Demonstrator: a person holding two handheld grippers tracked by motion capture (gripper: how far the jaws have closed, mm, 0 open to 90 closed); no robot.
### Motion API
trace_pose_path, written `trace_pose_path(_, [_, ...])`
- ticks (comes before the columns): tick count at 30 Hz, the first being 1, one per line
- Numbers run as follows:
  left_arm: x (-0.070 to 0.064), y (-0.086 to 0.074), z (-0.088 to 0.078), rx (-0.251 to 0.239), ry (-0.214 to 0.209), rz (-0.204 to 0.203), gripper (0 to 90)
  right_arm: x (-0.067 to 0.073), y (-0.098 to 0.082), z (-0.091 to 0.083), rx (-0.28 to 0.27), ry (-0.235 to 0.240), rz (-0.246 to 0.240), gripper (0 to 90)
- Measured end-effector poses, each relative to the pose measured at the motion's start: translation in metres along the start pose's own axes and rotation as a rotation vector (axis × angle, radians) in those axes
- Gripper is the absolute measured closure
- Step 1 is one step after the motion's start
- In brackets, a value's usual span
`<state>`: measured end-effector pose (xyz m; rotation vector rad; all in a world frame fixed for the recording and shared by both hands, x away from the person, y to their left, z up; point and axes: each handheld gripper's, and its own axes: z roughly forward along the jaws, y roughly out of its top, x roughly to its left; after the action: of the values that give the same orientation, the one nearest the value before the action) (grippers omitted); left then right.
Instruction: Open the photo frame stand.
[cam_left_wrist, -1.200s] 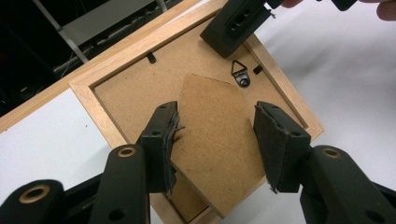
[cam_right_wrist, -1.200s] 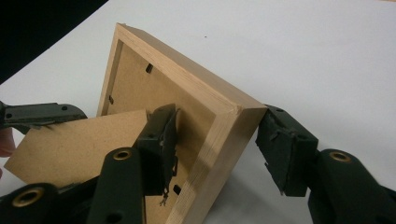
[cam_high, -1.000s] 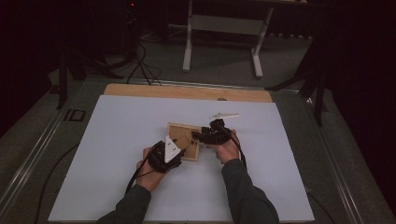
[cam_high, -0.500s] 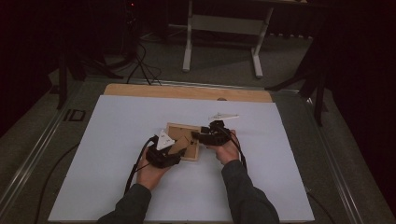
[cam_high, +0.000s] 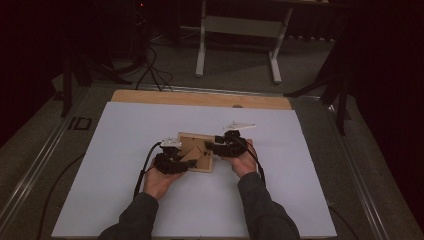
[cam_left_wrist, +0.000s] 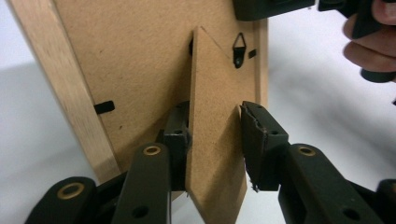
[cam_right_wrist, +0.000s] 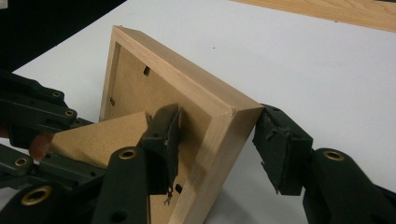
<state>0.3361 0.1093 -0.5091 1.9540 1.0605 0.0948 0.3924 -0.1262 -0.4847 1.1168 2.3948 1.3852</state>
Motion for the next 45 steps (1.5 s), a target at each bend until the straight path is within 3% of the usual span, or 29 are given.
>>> trace_pose_path(6, [-0.003, -0.001, -0.002, -0.006, 0.004, 0.038, 66.6, 0.0, -0.001, 0.001, 0.008, 0.011, 0.005, 49.9])
trace_pose_path(11, [-0.003, -0.003, -0.003, -0.017, -0.002, 0.037, 67.1, 0.004, -0.003, 0.008, 0.038, 0.025, -0.005, 46.1])
trace_pose_path(14, [-0.003, -0.002, -0.005, -0.034, -0.039, 0.02, 68.8, 0.006, -0.003, 0.008, 0.034, 0.015, -0.016, 46.4])
trace_pose_path(19, [-0.004, -0.001, -0.004, -0.033, -0.025, 0.035, 71.0, 0.007, -0.002, 0.005, 0.024, 0.007, -0.031, 48.3])
trace_pose_path(21, [-0.003, -0.001, -0.003, -0.041, -0.035, 0.044, 72.4, 0.01, -0.001, 0.001, 0.008, -0.017, -0.075, 49.0])
trace_pose_path(25, [-0.003, -0.001, -0.002, -0.044, -0.038, 0.046, 73.1, 0.011, -0.001, -0.002, 0.0, -0.038, -0.108, 51.8])
trace_pose_path(34, [-0.002, 0.003, 0.005, -0.062, -0.043, 0.07, 77.1, 0.01, -0.002, -0.009, -0.033, -0.084, -0.146, 52.3])
trace_pose_path(45, [-0.004, 0.002, 0.014, -0.083, 0.002, 0.114, 77.3, 0.011, -0.005, -0.014, -0.057, -0.138, -0.195, 53.1])
